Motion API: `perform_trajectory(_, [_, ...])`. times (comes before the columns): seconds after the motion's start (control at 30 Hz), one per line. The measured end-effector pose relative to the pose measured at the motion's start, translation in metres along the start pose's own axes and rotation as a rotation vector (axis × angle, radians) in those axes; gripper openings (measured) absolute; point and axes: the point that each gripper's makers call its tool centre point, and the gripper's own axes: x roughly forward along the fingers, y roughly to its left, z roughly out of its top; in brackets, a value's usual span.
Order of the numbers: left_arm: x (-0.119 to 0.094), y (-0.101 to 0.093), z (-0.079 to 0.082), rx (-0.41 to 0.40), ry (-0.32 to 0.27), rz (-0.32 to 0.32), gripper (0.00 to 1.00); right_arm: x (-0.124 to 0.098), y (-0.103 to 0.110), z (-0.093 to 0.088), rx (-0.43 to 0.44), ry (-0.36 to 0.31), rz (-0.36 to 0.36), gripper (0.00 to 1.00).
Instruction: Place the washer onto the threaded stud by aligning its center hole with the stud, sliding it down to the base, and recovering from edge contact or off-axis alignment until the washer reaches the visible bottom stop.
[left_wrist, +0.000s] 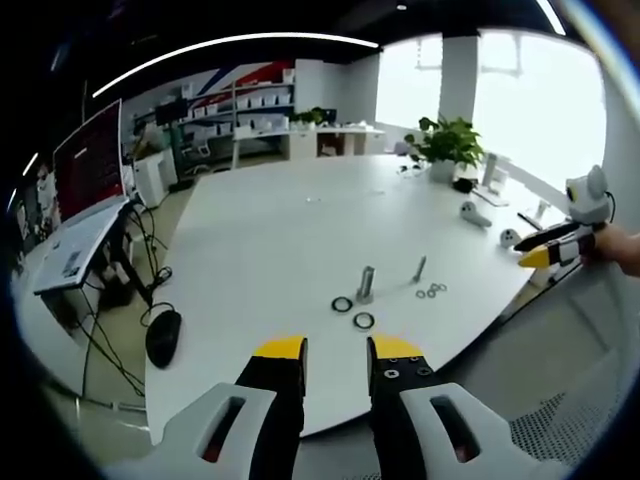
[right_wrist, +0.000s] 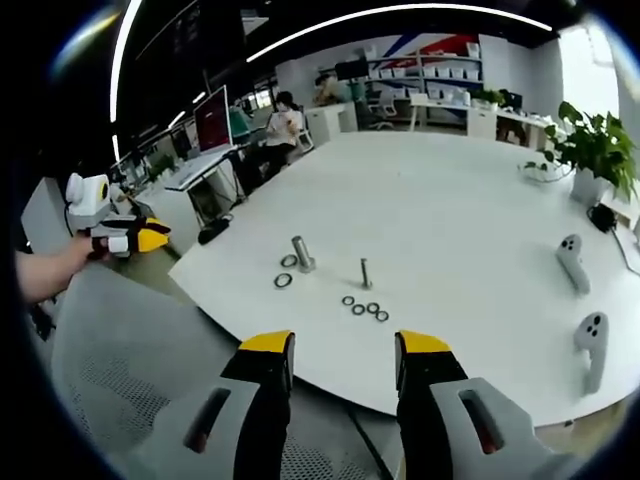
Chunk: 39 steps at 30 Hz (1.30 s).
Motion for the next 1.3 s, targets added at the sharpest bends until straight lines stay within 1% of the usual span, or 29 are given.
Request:
perform_trajectory(0.13, [0.001, -0.002, -0.001, 0.004, 0.007, -0.007, 0.22, -0.001, -0.001, 0.001, 0.007, -0.010, -0.003, 0.42])
perform_trajectory(0.3, [0.000, -0.001, 0.001, -0.005, -0.007, -0.009, 0.22, -0.001, -0.001, 0.000, 0.006, -0.005, -0.005, 0.42])
perform_trajectory(0.43, [0.002, -0.007, -0.002, 0.007, 0.015, -0.021, 0.24, -0.002, -0.002, -0.001, 0.011, -0.005, -0.007, 0.42])
perform_trajectory(0.53, [0.002, -0.006, -0.002, -0.001, 0.021, -0.024, 0.24, -0.003, -0.002, -0.002, 0.015, 0.000, -0.008, 0.42])
perform_trajectory(0.57, [0.001, -0.005, -0.001, -0.003, 0.016, -0.019, 0.24, -0.003, -0.002, -0.001, 0.012, -0.003, -0.007, 0.42])
perform_trajectory(0.63, [-0.001, -0.003, 0.005, 0.005, -0.016, -0.010, 0.23, -0.002, -0.001, -0.001, 0.005, 0.000, -0.002, 0.42])
perform_trajectory(0.67, [0.000, -0.004, 0.004, -0.009, -0.011, -0.016, 0.24, -0.002, -0.001, -0.001, 0.005, 0.000, -0.001, 0.42])
perform_trajectory(0.7, [0.001, -0.005, 0.001, -0.017, 0.010, -0.024, 0.24, -0.002, -0.001, -0.001, 0.006, -0.002, -0.001, 0.43])
perform_trajectory(0.87, [0.005, -0.012, -0.007, 0.038, 0.073, -0.045, 0.26, -0.002, -0.002, -0.002, 0.013, -0.001, -0.002, 0.43])
perform_trajectory(0.9, [0.006, -0.014, -0.010, 0.043, 0.095, -0.056, 0.26, -0.002, -0.002, -0.003, 0.012, 0.006, -0.001, 0.43])
perform_trajectory(1.03, [0.008, -0.015, -0.016, 0.051, 0.131, -0.069, 0.26, -0.002, -0.003, -0.002, 0.017, 0.001, -0.004, 0.43])
perform_trajectory(1.1, [0.008, -0.014, -0.014, 0.074, 0.132, -0.070, 0.26, -0.002, -0.004, -0.003, 0.021, 0.002, -0.005, 0.43])
perform_trajectory(1.17, [0.009, -0.012, -0.009, 0.095, 0.139, -0.067, 0.26, -0.003, -0.004, -0.003, 0.027, 0.001, -0.002, 0.43])
perform_trajectory(1.23, [0.013, -0.010, -0.003, 0.095, 0.136, -0.072, 0.27, -0.003, -0.004, -0.003, 0.026, -0.002, -0.004, 0.43])
perform_trajectory(1.3, [0.021, -0.011, 0.000, 0.087, 0.149, -0.088, 0.28, -0.003, -0.004, -0.003, 0.027, -0.001, -0.004, 0.43])
